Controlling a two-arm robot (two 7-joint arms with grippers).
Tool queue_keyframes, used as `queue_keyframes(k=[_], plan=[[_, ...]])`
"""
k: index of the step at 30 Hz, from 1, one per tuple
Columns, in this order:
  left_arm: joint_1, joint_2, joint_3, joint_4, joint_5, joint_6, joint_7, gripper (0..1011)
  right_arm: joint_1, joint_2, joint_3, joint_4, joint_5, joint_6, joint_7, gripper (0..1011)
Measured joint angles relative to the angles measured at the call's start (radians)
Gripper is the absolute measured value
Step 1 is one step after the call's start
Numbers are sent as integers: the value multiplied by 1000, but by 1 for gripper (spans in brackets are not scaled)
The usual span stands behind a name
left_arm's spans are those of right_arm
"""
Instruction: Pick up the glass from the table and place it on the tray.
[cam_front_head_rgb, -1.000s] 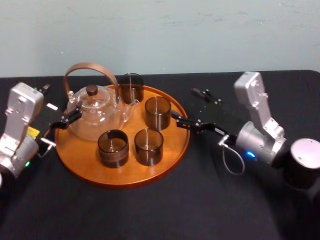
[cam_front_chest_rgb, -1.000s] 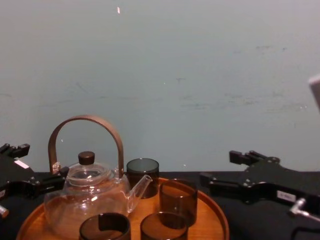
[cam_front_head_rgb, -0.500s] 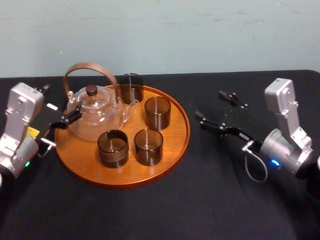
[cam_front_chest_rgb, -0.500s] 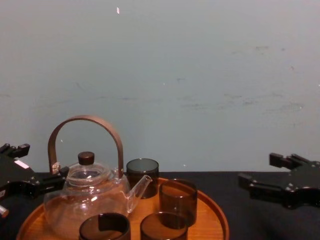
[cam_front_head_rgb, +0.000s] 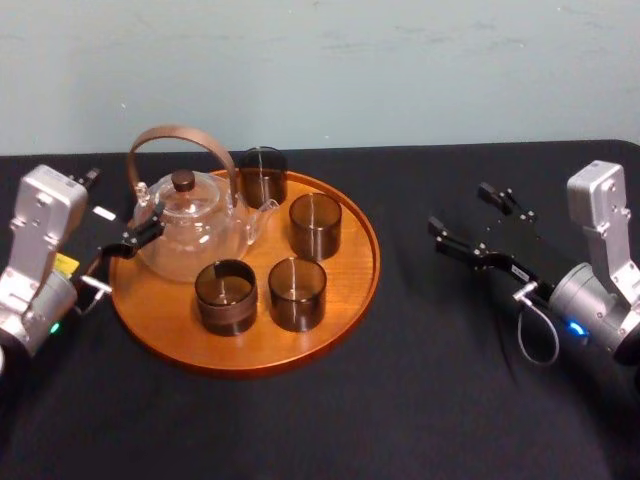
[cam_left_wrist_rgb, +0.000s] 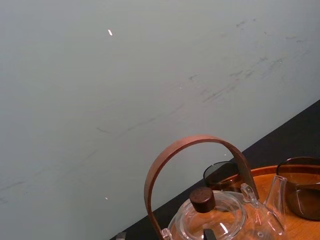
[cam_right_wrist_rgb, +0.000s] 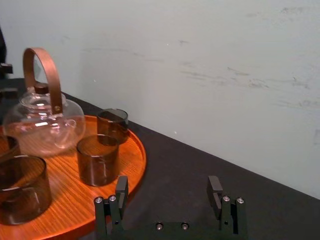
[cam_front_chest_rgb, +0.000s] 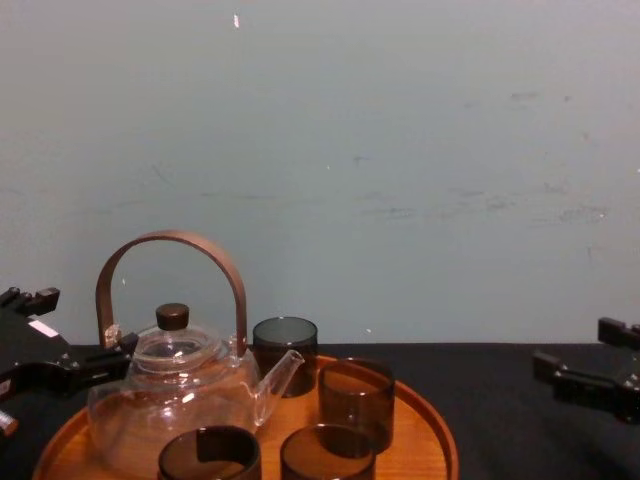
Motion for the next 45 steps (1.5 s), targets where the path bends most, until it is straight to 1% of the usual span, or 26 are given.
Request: queue_keyframes(k=[7,45], plan=[[0,0,0,0,0,0,0,1001,-3,-8,11,8,-15,4,-13,1002],[0,0,0,0,0,0,0,1001,-3,-5,8,6,-15,2,-10,1002]])
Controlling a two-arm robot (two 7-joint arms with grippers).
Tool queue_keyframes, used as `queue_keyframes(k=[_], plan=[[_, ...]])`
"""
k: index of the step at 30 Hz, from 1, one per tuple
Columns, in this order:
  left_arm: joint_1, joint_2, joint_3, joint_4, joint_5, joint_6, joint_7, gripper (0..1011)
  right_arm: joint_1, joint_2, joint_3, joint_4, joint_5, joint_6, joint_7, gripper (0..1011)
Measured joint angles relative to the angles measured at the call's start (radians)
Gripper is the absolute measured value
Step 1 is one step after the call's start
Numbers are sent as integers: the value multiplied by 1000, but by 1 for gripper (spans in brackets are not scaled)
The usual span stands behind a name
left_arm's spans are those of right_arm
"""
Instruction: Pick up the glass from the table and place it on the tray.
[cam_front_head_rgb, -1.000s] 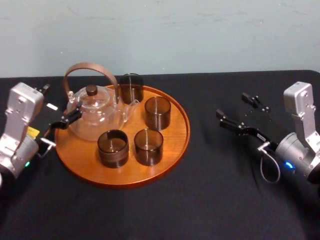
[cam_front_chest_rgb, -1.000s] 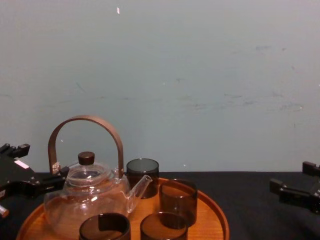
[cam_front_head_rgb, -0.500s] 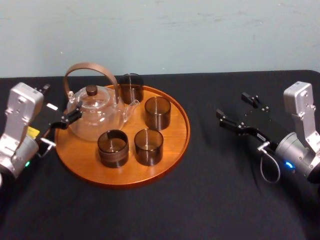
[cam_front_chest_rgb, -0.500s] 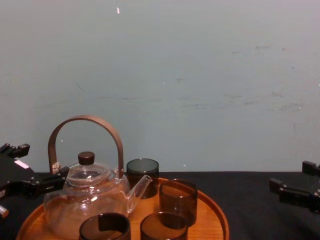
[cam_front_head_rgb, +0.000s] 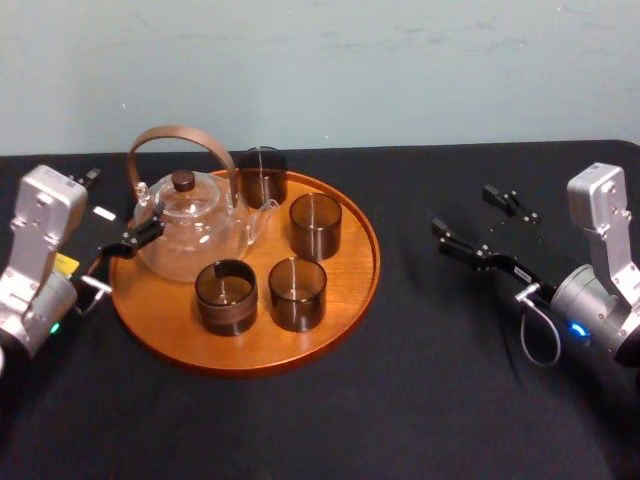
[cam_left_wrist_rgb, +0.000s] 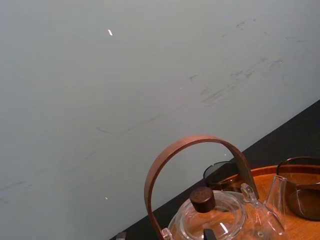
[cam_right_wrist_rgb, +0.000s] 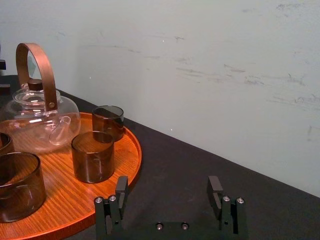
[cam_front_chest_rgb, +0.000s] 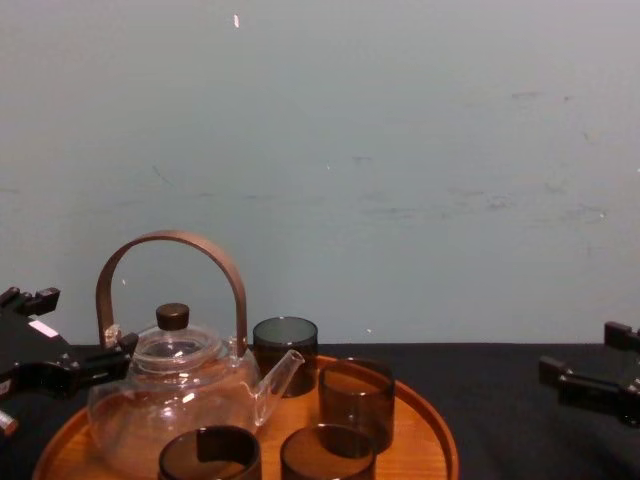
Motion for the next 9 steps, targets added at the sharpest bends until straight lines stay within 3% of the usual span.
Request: queue_keyframes(k=[9], plan=[[0,0,0,0,0,0,0,1001,0,0,0,0,0,0,0,1002]])
